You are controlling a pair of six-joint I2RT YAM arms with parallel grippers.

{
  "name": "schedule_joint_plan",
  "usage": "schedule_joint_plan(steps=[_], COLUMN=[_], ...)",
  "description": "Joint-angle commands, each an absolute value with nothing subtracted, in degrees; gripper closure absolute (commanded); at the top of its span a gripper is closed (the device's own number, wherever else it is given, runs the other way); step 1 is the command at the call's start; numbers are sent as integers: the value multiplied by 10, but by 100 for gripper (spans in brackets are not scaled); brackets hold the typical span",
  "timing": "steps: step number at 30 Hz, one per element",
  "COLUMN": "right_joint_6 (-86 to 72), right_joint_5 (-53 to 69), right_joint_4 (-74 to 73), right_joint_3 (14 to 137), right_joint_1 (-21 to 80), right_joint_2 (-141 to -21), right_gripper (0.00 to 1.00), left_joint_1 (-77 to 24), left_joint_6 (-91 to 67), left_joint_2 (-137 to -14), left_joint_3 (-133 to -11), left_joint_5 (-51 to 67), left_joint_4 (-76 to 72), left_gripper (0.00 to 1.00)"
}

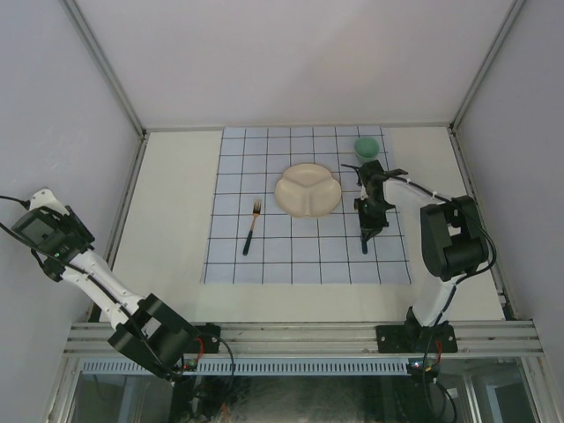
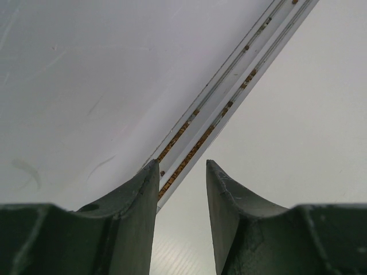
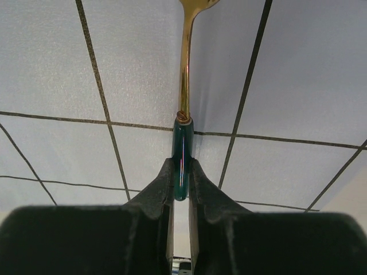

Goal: Set the dinner table for one person
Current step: Adjust the spoon on the napkin.

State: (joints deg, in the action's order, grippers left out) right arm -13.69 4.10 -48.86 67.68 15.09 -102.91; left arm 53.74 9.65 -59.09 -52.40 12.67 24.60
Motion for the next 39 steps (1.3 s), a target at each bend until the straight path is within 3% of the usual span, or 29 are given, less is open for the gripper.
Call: schedule_joint_plan(steps=[1, 37, 39], right_joint_6=[-115, -132, -132], right_joint_5=[25, 47, 43], right_joint_4=[-467, -480, -480], right_joint_3=[703, 720, 720], right_joint_1=[146, 179, 180], right_joint_2=[-1031, -1050, -1041], right_gripper=[100, 100, 80], left_joint_1=[533, 529, 529], left_joint_6=[102, 102, 102], left_joint_2=[-571, -580, -580], left_joint_3=[-548, -543, -543], left_joint_5=[136, 139, 139], left_joint_4=[239, 237, 238], left_gripper=[57, 57, 57])
